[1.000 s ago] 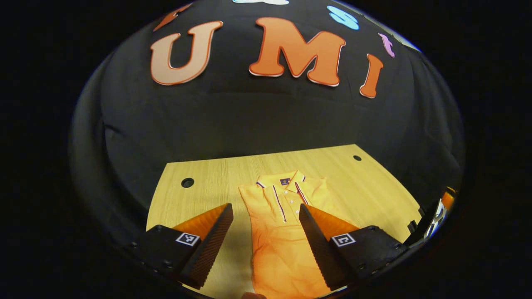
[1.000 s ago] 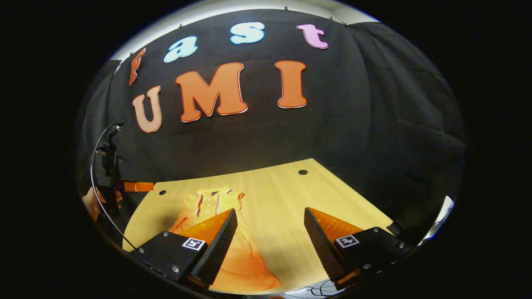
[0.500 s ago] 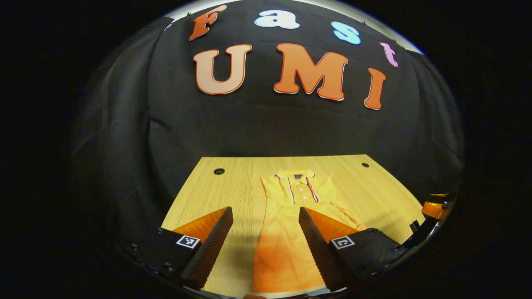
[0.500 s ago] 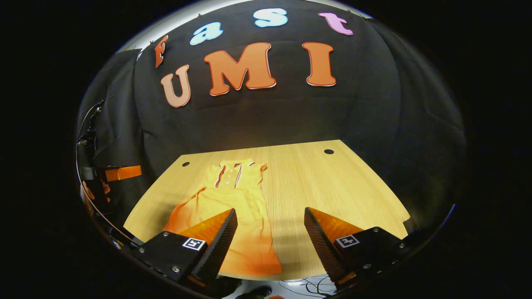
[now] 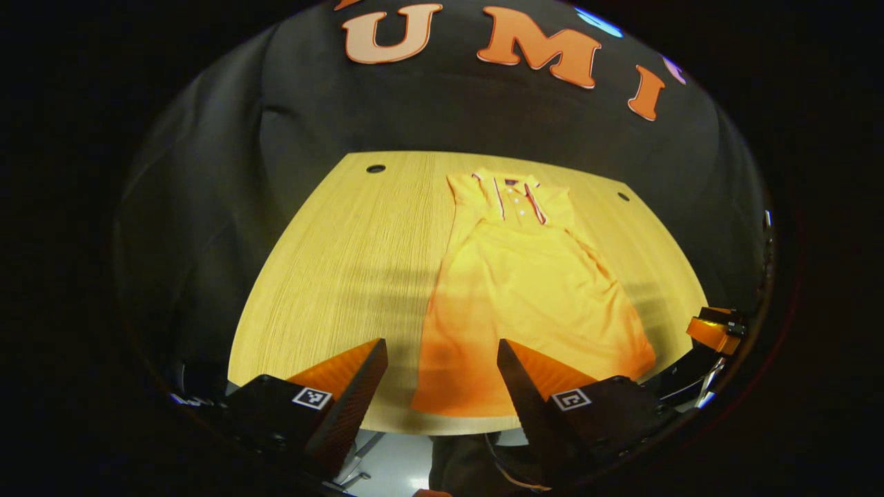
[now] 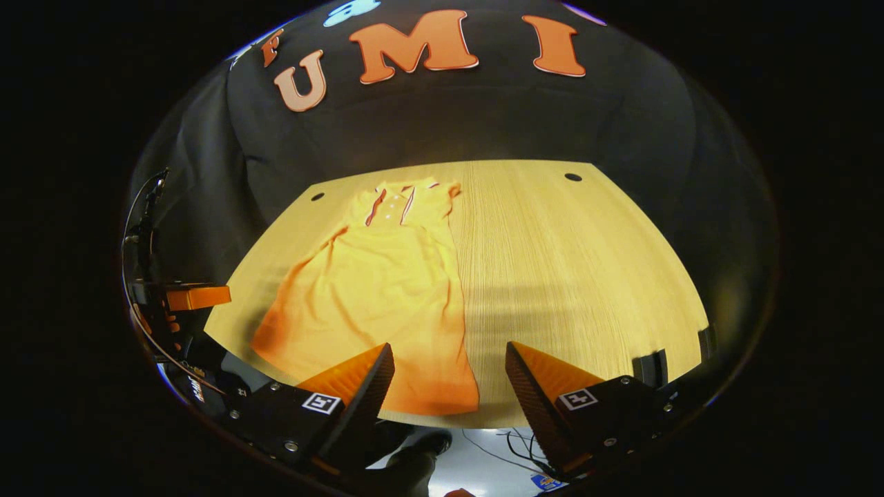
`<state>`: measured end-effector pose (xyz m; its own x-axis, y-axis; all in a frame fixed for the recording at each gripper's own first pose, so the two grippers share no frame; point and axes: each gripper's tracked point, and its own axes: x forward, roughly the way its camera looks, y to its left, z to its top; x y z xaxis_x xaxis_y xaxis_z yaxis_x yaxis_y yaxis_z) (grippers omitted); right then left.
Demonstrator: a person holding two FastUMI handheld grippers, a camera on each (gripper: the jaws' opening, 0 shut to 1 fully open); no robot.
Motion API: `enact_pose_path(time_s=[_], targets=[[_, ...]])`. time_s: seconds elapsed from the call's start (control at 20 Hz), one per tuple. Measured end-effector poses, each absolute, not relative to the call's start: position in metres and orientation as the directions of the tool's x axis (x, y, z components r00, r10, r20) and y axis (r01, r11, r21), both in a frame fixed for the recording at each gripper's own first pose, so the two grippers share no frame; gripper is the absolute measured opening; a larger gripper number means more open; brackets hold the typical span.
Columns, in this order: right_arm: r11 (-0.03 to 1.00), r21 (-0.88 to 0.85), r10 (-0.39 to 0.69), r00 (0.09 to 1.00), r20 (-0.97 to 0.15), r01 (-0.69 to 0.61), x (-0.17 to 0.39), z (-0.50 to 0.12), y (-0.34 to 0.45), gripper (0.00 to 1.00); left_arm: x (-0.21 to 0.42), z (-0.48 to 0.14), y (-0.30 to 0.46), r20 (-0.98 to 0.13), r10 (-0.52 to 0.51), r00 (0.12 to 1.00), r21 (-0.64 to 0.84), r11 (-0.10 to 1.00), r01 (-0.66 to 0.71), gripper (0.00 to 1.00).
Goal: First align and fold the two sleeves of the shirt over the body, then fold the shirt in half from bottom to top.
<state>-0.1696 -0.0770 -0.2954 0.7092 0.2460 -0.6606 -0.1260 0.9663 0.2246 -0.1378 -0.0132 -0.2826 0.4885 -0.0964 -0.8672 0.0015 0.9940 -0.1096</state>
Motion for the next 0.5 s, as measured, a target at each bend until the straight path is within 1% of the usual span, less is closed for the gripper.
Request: enact_pose_path(time_s=[0.1, 0.2, 0.3, 0.5], targets=[[0.972, 0.193, 0.232, 0.666, -0.709, -0.133, -0.173, -0.319, -0.081, 0.98, -0.136, -0.292, -0.017, -0.898, -0.105, 0.428, -0.113, 0.994, 0.008, 0.99], [0.972, 0.196, 0.234, 0.609, -0.758, -0.13, -0.177, -0.333, -0.073, 0.99, -0.133, -0.298, -0.017, -0.922, -0.113, 0.371, -0.114, 0.993, 0.02, 0.99], [0.968, 0.211, 0.251, 0.561, -0.789, -0.136, -0.183, -0.351, -0.066, 0.99, -0.128, -0.302, -0.021, -0.943, -0.107, 0.316, -0.099, 0.994, 0.041, 0.99], [0.972, 0.176, 0.231, 0.496, -0.837, -0.156, -0.189, -0.367, -0.055, 0.99, -0.129, -0.318, -0.029, -0.969, -0.104, 0.226, -0.089, 0.993, 0.076, 0.99]])
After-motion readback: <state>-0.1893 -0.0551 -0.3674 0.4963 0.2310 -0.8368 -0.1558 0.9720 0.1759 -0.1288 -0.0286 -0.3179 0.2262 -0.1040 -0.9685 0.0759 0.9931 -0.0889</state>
